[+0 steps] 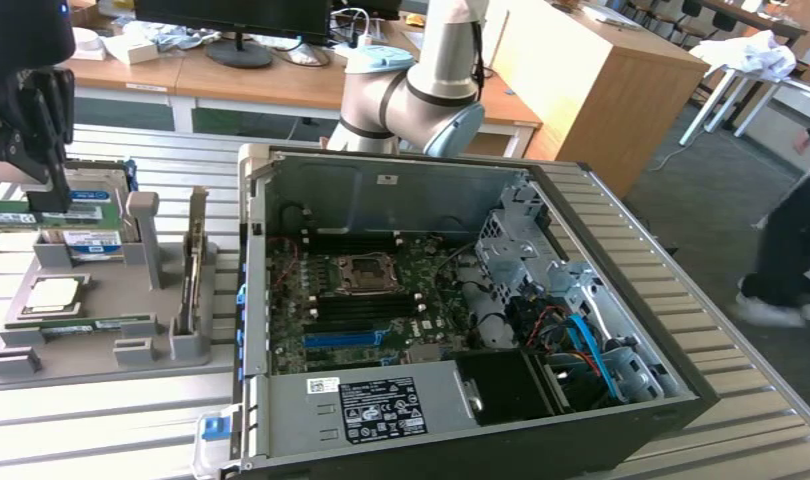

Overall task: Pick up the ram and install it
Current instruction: 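Pick up the ram and move it above insertion slot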

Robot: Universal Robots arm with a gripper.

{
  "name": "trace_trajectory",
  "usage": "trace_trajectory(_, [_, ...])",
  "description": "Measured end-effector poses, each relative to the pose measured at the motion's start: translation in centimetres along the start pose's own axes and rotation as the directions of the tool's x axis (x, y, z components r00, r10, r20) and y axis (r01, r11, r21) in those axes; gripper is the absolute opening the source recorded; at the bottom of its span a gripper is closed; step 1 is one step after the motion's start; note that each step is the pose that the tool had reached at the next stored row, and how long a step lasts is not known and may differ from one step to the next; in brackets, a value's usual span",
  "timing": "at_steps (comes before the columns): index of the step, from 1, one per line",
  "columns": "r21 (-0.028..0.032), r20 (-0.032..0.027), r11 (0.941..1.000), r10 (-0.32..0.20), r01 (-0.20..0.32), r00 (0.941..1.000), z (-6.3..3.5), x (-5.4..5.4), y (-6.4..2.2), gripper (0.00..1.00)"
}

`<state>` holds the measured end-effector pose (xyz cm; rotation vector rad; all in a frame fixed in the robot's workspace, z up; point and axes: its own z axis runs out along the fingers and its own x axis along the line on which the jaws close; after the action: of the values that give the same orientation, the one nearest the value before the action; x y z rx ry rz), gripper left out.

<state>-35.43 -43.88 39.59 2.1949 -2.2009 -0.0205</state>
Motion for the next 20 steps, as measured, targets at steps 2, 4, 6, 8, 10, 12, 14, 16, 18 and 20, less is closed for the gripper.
trace_trajectory(2, [-0.0001, 0.0, 1.0, 0.0, 0.0, 1.0, -0.14, 0.0, -0.02, 0.12])
trace_trajectory(4, [0.0, 0.0, 1.0, 0.0, 0.0, 1.0, -0.27, 0.0, -0.03, 0.12])
trace_trajectory(6, [0.0, 0.0, 1.0, 0.0, 0.0, 1.0, -0.39, 0.0, -0.05, 0.12])
trace_trajectory(8, [0.0001, 0.0001, 1.0, 0.0, 0.0, 1.0, -0.49, 0.0, -0.07, 0.12])
trace_trajectory(10, [-0.0001, 0.0, 1.0, 0.0, 0.0, 1.0, -0.61, 0.0, -0.08, 0.12])
trace_trajectory(12, [0.0, 0.0, 1.0, 0.0, 0.0, 1.0, -0.7, 0.0, -0.09, 0.12])
trace_trajectory(14, [0.0, 0.0, 1.0, 0.0, 0.0, 1.0, -0.82, 0.0, -0.11, 0.12])
trace_trajectory(16, [0.0, 0.0, 1.0, 0.0, 0.0, 1.0, -0.95, 0.0, -0.12, 0.12])
trace_trajectory(18, [0.0, 0.0, 1.0, 0.0, 0.0, 1.0, -1.07, 0.0, -0.14, 0.12])
trace_trajectory(20, [0.0, 0.0, 1.0, 0.0, 0.0, 1.0, -1.19, 0.0, -0.16, 0.12])
